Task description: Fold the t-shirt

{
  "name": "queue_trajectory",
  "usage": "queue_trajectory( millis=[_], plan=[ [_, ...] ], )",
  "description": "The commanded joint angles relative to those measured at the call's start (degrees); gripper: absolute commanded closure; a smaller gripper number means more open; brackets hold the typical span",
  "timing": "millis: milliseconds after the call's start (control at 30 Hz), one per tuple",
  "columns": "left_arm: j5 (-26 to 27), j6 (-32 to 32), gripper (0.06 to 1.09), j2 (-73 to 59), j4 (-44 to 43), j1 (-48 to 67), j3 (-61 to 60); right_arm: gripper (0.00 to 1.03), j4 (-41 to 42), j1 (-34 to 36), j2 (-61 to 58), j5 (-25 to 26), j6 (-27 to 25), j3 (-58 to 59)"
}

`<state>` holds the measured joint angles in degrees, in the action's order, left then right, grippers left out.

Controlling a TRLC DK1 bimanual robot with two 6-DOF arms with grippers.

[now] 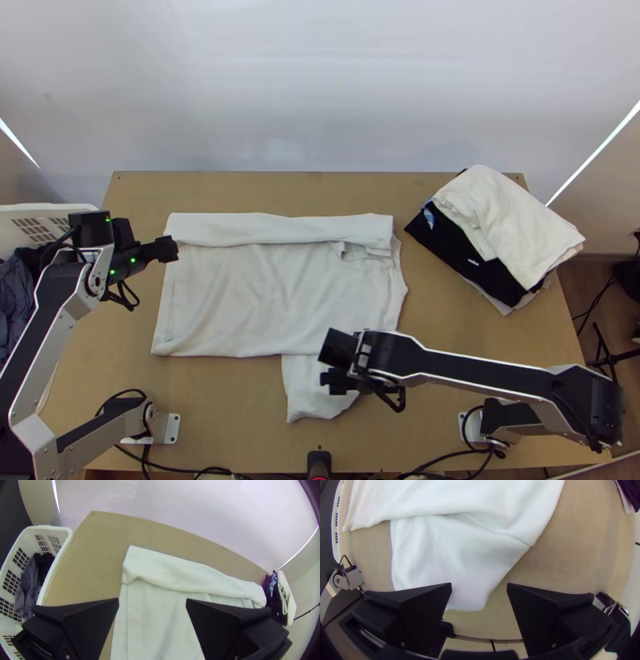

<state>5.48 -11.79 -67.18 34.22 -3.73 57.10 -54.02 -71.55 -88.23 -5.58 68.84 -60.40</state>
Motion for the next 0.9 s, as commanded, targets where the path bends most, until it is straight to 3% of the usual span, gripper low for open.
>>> queue_trajectory(
  millis=[0,100,267,433,500,567,633,700,800,867],
  plan=[
    [0.0,0.0,0.11,-1.1,-0.5,0.3,1.3,0.40,-2.7,-2.4,-3.3,-0.6,1.6,-5.2],
    [0.0,0.2,0.11,-1.7,-0.5,0.3,2.0,0.48,-2.8,-2.3,-4.9,-0.8,1.6,-6.3],
    [-0.1,1.0,0.11,-1.9,-0.5,-0.3,2.8,0.48,-3.1,-1.7,-7.3,-0.9,1.2,-7.0],
    [-0.1,3.6,0.11,-2.2,1.1,-1.8,2.2,0.69,-4.8,-1.5,-7.3,0.0,-0.5,-6.9],
    [-0.1,6.7,0.11,-3.5,7.0,-1.5,3.1,0.83,-5.7,-1.3,-7.1,2.9,-2.0,-6.9],
    [-1.6,10.4,0.11,-7.4,18.4,-0.2,4.9,1.00,-6.7,-1.4,-6.9,6.5,-3.5,-7.0],
    [-5.4,12.0,0.11,-11.5,29.9,2.1,8.4,1.00,-7.2,-1.3,-6.5,6.8,-4.8,-6.7],
    [-5.0,13.8,0.11,-14.0,41.0,2.8,11.4,1.00,-7.2,-1.1,-6.3,6.9,-4.9,-6.2],
    [-5.5,16.5,0.15,-15.6,49.1,5.3,10.9,1.00,-7.2,-1.0,-6.3,6.9,-4.9,-5.9],
    [-8.6,17.3,0.16,-17.2,50.9,5.5,8.8,1.00,-7.2,-0.8,-6.4,6.9,-4.9,-6.0]
  ],
)
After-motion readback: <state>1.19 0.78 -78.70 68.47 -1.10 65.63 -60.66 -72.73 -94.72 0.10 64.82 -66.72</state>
